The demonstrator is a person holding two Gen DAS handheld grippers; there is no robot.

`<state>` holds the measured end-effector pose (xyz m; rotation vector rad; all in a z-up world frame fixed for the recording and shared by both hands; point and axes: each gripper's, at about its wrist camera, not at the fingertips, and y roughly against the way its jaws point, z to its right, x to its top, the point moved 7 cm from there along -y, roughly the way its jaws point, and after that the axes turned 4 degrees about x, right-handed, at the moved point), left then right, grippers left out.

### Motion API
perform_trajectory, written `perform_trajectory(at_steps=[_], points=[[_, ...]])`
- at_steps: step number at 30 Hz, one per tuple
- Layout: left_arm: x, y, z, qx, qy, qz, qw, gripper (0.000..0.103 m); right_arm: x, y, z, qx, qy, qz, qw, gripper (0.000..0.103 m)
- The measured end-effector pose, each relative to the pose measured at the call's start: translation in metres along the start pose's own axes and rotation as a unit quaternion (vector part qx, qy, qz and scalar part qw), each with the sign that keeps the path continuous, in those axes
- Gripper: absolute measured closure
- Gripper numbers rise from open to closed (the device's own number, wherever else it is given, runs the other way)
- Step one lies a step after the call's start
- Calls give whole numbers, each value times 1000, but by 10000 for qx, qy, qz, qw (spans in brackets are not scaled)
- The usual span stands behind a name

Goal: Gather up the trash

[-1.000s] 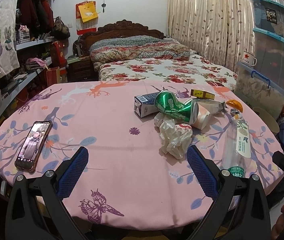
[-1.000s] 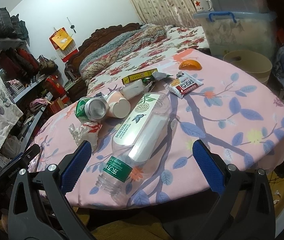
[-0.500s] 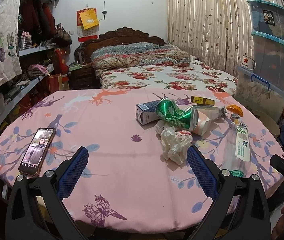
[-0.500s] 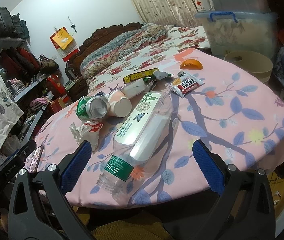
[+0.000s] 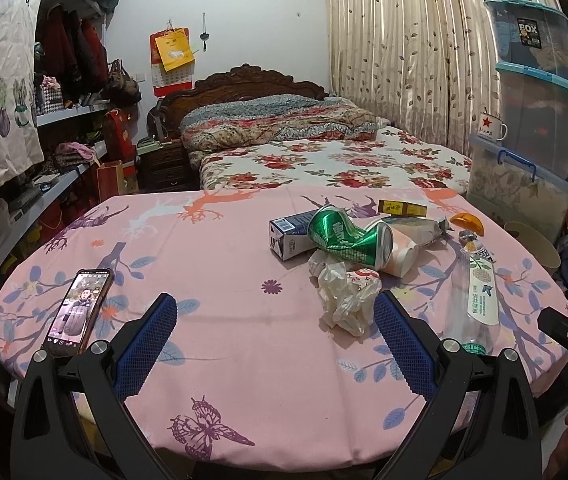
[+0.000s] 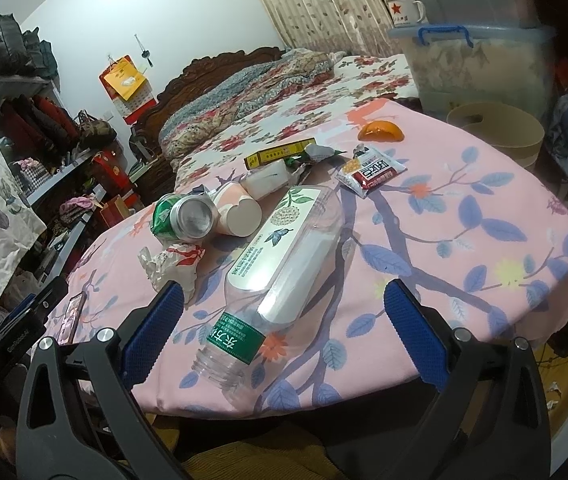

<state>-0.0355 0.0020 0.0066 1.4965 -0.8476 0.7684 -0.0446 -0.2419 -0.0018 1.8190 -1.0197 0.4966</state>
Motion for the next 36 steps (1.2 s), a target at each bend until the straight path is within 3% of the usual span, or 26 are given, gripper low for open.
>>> perform_trajectory(at_steps=[25,29,31,36], points=[[1,-2,7,-186,-78,-55,9998,9,10,1,6,4,-46,36,10000,7],[4,-2,14,-267,-189,-30,9995,9,9,3,8,0,-93,94,9999,11],[8,-1,22,-366,-277,-1,9989,9,12,7,12,-23,-128,186,9997,19],[30,3,70,-1149,-677,-33,9911,9,28,23,45,-348,-400,643,9965,31]])
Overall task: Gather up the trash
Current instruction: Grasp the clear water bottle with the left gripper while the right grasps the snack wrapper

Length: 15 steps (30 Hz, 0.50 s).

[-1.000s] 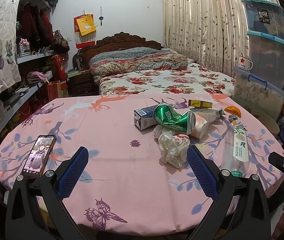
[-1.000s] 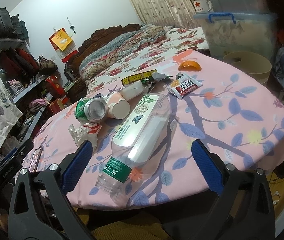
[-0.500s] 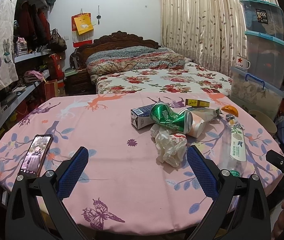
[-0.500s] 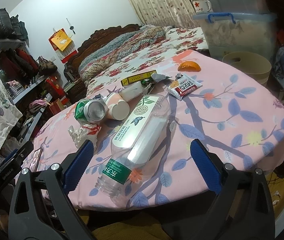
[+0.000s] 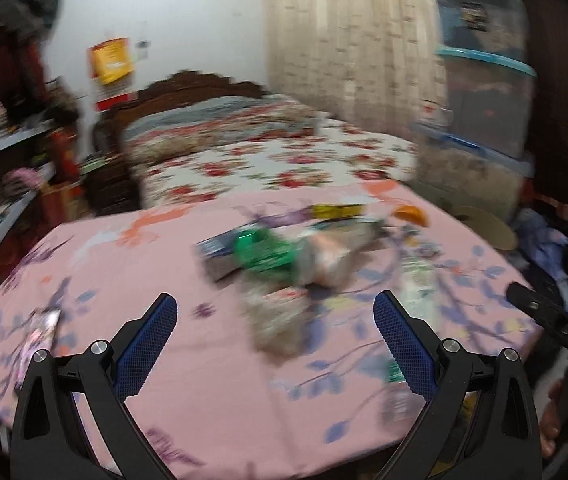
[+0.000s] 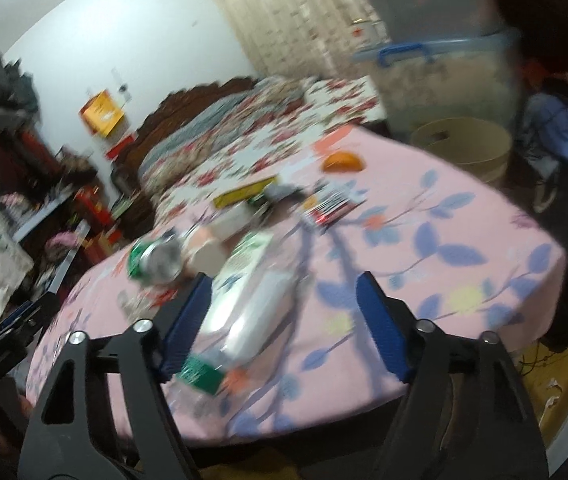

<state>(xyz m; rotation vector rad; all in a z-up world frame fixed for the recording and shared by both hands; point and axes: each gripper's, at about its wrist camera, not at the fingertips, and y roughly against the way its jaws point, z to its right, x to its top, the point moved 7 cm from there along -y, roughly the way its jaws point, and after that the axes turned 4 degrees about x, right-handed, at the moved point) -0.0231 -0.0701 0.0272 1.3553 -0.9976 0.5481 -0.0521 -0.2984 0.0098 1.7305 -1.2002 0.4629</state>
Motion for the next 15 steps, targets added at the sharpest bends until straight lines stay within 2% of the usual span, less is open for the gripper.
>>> perform_trajectory(at_steps=[2,6,10,15], points=[[6,-13,31,-528,-192,-264,9981,9,4,2,18,-156,-92,70,9998,36],[-3,-46,90,-1153,-680,-809,9877,9,3,-1,51,-359,-325,29,9988,40],[-28,-96,127,-1060,-1110,-1381,9784,9,1,-13,75,-465,-392,-186,9980,40],[-50,-136,134,-906,-1259,-1922,9690,9,16,-52,91,-401,-165,-758,9962,39]])
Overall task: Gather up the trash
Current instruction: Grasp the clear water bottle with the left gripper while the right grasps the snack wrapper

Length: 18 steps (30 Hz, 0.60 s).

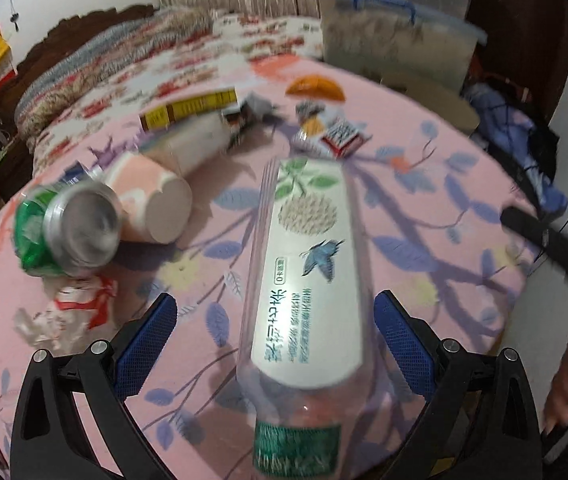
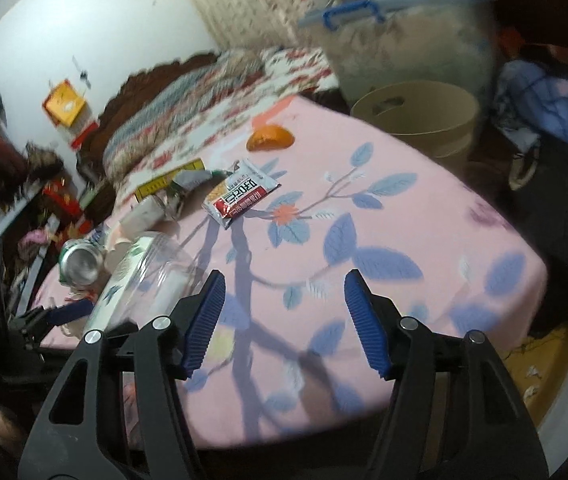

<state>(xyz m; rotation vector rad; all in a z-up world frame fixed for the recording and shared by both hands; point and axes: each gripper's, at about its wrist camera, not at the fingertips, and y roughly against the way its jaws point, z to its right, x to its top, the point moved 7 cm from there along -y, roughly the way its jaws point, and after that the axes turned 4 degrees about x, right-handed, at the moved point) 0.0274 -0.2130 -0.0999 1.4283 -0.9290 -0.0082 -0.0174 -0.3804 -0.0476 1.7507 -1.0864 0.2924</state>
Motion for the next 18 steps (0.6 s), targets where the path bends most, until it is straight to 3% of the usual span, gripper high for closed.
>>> perform_trajectory(at_steps=[1,4,6,10,15,16,17,18], points=[[-1,-5,0,-45,11,-69,10000,14,8,-10,0,37,44,-117,9999,38],[-1,-10,2,-417,12,-177,9990,42,32,-51,-7,340,245,-605,9973,30],[2,-8,-2,-252,-64,-77,9996,43,50,-83,-11,526,342,-946,9935,23],[10,-7,-18,-382,262,-20,9989,43,79,-140,-19,221,779,-1318,9880,21],[23,1,-26,-608,339,72,9975,43,85,-190,-53,282,1987,-1752,9639,10],[26,4,-26,-633,324,91,9974,43,82,-195,-59,245,2322,-1780,9559,10],[28,5,-26,-639,319,107,9974,42,79,-196,-63,215,2572,-1756,9500,22],[32,7,-28,-626,322,121,9974,42,76,-194,-67,208,2804,-1709,9443,42]])
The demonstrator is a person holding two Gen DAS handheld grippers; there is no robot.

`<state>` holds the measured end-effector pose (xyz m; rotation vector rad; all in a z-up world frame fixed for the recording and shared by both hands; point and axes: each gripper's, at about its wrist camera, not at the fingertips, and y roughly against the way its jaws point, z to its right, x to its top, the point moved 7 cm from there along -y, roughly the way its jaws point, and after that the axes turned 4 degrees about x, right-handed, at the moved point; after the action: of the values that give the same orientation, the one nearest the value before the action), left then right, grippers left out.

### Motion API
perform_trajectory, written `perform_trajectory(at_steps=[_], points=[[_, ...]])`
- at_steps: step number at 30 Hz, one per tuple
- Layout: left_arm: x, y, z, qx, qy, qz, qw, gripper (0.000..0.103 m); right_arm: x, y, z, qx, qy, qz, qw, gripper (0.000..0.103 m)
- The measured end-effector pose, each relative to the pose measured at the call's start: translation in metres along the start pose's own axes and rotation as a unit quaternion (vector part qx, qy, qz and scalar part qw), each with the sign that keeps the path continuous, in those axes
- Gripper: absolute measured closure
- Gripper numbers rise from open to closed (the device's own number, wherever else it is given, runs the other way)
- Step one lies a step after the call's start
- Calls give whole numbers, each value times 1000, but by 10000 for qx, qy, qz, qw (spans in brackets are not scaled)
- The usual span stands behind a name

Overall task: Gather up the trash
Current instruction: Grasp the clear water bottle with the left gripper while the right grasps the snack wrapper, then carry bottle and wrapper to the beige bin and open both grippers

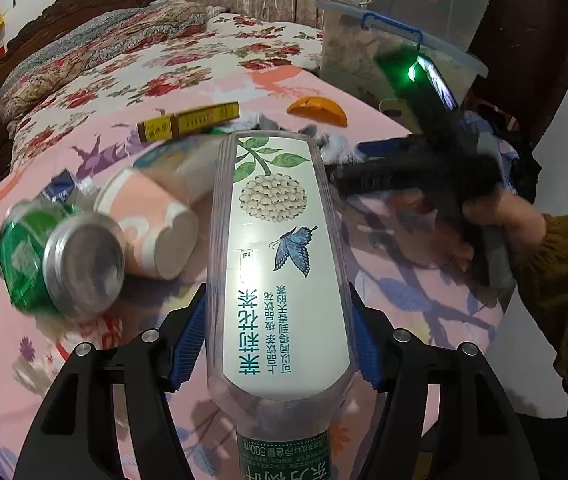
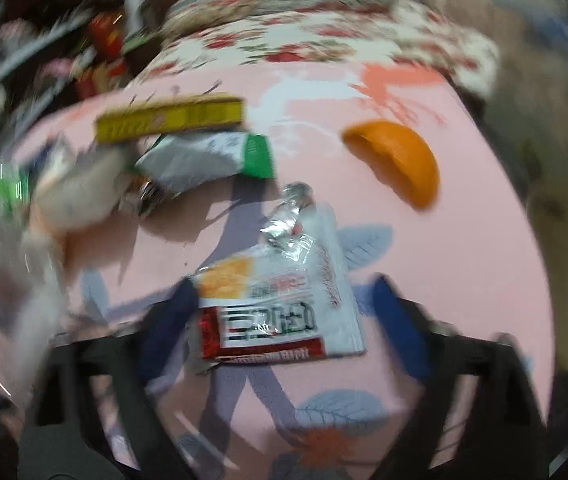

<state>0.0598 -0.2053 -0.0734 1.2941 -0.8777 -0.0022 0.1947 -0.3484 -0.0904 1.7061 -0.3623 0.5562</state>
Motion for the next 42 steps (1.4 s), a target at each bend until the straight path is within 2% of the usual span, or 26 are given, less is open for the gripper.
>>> perform_trajectory(at_steps=[1,2,4,7,9,12,15,17,20,22,23,24,25,26,27,29,30,32,34,36,38,41,42], points=[[4,0,-1,19,5,9,10000,42,-2,3,-4,-36,186,16,9998,58],[8,1,-2,16,20,8,10000,42,-6,8,-7,112,204,34,9997,66],[18,-3,-1,-29,42,-33,10000,42,-13,17,-6,262,100,140,9995,73],[36,-13,9,-187,-37,-131,9997,42,-22,33,13,282,-288,411,9983,75],[52,-23,24,-335,-146,-235,9991,42,-26,51,41,288,-745,681,9945,75],[88,-44,60,-601,-490,-320,9965,42,-27,80,103,-67,-1363,1069,9849,75],[130,-67,110,-901,-1008,-310,9903,42,-33,100,178,-518,-2129,1287,9672,75],[156,-85,143,-1146,-1239,-404,9848,42,-41,107,224,-803,-2601,1283,9537,75],[187,-119,190,-1545,-1457,-731,9745,42,-53,108,268,-1013,-3040,1185,9398,75],[197,-142,221,-1820,-1536,-1108,9649,41,-59,104,287,-1045,-3252,1125,9331,72],[201,-152,233,-1916,-1610,-1265,9599,37,-63,103,295,-987,-3404,1152,9280,71],[205,-162,244,-1900,-1751,-1353,9565,31,-65,101,300,-902,-3532,1194,9235,58],[211,-171,248,-1719,-1790,-1289,9601,25,-66,101,304,-834,-3658,1251,9185,31],[217,-176,250,-1663,-1737,-1202,9632,20,-68,104,308,-886,-3762,1393,9117,23],[222,-179,251,-1657,-1652,-1158,9653,21,-67,109,311,-974,-3793,1556,9069,21],[230,-178,244,-1468,-1539,-1064,9713,21,-65,111,310,-1031,-3747,1622,9070,22],[234,-170,238,-1489,-1451,-944,9736,21,-63,115,309,-1065,-3738,1689,9058,22],[241,-145,218,-1575,-1325,-559,9770,21,-60,127,301,-1045,-3663,1897,9049,23],[250,-115,192,-1421,-1210,-38,9824,21,-54,132,291,-1043,-3537,1994,9079,24],[254,-85,164,-1338,-1021,229,9855,21,-48,136,280,-982,-3476,2053,9096,28],[251,-49,129,-1477,-719,470,9853,21,-42,140,264,-758,-3438,2142,9111,29],[234,9,58,-1309,-255,940,9866,21,-29,141,229,-497,-3180,2128,9226,34],[221,30,24,-1159,-28,1111,9870,21,-25,141,216,-399,-3085,2107,9268,36]])
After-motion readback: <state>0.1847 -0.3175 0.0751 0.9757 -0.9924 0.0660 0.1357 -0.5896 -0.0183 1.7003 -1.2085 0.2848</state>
